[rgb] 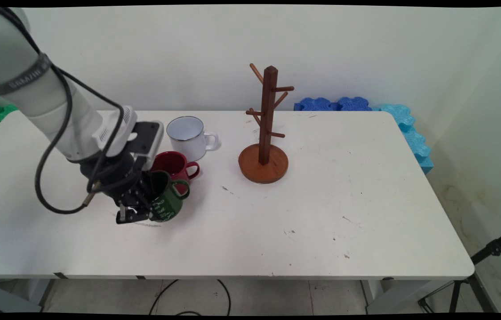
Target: Place the picked object on the table
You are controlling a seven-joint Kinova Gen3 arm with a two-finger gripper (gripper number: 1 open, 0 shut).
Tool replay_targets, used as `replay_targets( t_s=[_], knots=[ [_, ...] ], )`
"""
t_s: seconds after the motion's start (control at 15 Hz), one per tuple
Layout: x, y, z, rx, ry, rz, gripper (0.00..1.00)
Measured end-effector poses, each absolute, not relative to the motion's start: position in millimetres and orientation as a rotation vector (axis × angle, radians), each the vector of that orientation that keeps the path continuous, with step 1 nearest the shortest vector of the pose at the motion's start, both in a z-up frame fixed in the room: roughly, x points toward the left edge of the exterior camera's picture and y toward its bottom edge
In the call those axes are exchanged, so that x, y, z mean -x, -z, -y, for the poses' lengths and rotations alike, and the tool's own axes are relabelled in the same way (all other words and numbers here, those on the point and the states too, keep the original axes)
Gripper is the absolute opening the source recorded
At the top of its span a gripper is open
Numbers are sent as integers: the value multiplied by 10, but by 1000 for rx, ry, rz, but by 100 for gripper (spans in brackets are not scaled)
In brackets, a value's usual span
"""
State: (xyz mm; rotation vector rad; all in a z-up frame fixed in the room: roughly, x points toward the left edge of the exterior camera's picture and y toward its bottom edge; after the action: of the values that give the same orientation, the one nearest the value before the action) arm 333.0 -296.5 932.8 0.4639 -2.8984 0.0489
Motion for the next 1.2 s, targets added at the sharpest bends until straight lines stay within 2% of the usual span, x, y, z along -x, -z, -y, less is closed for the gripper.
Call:
replay_targets(
  t_s=[0.73, 1.2],
  knots=[
    [-3184, -8783, 3173, -358, -50, 2971, 0],
    [-3120, -8578, 3243, -362, -46, 2978, 0]
  ],
)
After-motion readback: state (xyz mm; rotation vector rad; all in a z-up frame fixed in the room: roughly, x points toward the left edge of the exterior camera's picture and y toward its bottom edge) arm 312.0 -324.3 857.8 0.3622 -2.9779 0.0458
